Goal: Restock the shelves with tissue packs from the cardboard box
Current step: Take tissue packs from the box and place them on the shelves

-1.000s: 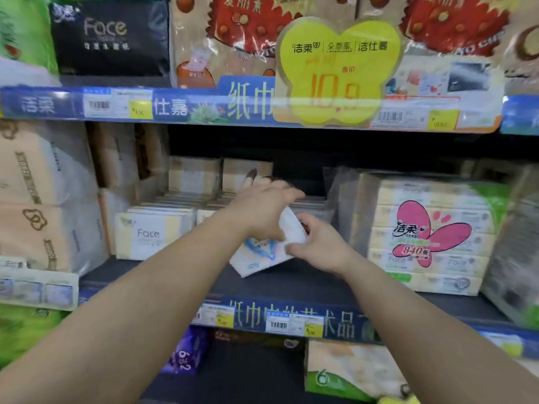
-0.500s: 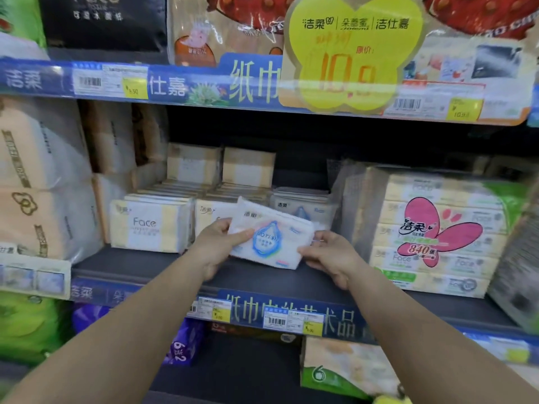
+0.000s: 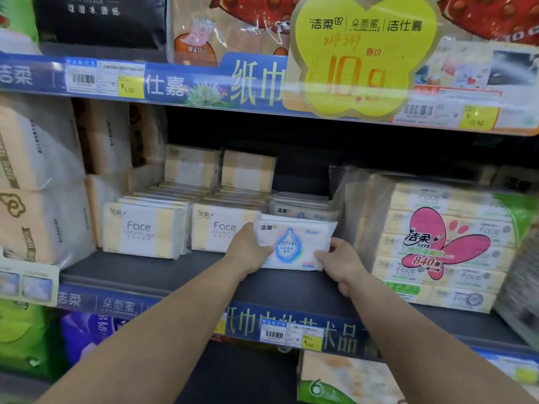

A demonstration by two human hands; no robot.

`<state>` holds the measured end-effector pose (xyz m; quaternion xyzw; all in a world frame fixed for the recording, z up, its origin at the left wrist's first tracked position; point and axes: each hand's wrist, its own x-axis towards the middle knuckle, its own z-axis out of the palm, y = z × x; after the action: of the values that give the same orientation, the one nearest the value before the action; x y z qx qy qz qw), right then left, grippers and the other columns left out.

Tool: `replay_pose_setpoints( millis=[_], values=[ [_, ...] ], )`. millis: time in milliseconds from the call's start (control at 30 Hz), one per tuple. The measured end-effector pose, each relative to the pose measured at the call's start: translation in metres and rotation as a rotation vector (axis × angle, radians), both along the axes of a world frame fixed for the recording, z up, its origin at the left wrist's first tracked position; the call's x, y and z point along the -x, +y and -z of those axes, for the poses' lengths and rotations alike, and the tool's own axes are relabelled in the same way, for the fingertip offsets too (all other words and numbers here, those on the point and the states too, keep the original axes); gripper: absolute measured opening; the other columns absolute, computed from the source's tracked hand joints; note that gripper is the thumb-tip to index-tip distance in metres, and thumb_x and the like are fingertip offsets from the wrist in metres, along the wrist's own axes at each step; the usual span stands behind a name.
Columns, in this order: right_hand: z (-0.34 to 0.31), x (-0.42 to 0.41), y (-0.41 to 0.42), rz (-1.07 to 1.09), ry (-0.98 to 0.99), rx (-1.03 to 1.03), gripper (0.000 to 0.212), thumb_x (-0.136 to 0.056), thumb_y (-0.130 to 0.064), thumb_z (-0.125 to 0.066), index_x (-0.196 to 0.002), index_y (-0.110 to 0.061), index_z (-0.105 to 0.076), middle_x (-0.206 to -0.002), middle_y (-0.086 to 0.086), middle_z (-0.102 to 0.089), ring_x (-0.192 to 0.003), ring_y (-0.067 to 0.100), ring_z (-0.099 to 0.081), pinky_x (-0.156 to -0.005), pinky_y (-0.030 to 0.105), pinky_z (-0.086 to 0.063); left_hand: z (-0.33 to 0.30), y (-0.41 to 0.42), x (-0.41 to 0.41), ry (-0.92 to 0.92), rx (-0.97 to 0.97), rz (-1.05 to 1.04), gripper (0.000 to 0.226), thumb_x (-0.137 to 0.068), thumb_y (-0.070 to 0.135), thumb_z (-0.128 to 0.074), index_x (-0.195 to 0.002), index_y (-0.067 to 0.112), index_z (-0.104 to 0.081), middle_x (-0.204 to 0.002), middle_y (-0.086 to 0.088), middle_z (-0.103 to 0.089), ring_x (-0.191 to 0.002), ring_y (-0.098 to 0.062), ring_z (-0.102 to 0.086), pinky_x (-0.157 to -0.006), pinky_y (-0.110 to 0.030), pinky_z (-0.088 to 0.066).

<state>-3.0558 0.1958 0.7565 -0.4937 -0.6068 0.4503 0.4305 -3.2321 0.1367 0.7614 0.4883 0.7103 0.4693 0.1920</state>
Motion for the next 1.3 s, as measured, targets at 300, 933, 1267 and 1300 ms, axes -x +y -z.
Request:
replay_pose_setpoints(
  millis=[300, 933, 1267, 1300],
  values=[
    [0.000, 0.000, 0.018, 0.180, 0.031, -0.069, 0.019, -0.093, -0.002, -0.049, -0.102, -0.016, -0.059, -0.092, 0.002, -0.064, -0.077, 0.014, -0.059, -0.057, 0.016, -0.045, 0.002, 0.030, -0.025, 0.039, -0.050, -0.178, 0.037, -0.085, 0.019, -0.069, -0.117, 0.007, -0.055, -0.115, -0.009, -0.065, -0.108, -0.028, -0.059, -0.079, -0.025, -0.040],
    [0.014, 0.001, 0.027, 0.135, 0.071, -0.062, 0.025, -0.096, -0.011, -0.046, -0.110, -0.021, -0.064, -0.097, -0.002, -0.071, -0.092, 0.021, -0.066, -0.082, 0.029, -0.054, 0.008, 0.035, -0.016, -0.159, -0.143, -0.194, 0.009, -0.086, 0.019, -0.068, -0.090, 0.014, -0.061, -0.084, 0.003, -0.061, -0.091, -0.022, -0.061, -0.078, -0.023, -0.041],
    [0.019, 0.014, 0.033, 0.211, -0.154, -0.116, 0.043, -0.097, -0.022, -0.053, -0.137, -0.009, -0.051, -0.136, 0.013, -0.055, -0.124, 0.029, -0.052, -0.104, 0.031, -0.041, 0.016, 0.030, -0.016, 0.111, 0.069, 0.055, 0.061, -0.085, 0.016, -0.067, -0.142, 0.022, -0.046, -0.141, -0.011, -0.040, -0.102, -0.025, -0.062, -0.092, -0.031, -0.052],
    [0.019, 0.011, 0.033, 0.204, -0.143, -0.124, 0.042, -0.096, -0.021, -0.054, -0.136, -0.008, -0.053, -0.134, 0.010, -0.057, -0.123, 0.027, -0.053, -0.100, 0.026, -0.041, 0.016, 0.030, -0.015, 0.102, 0.073, 0.057, 0.062, -0.085, 0.016, -0.067, -0.142, 0.024, -0.046, -0.138, -0.010, -0.040, -0.099, -0.026, -0.063, -0.090, -0.032, -0.053]
  ],
)
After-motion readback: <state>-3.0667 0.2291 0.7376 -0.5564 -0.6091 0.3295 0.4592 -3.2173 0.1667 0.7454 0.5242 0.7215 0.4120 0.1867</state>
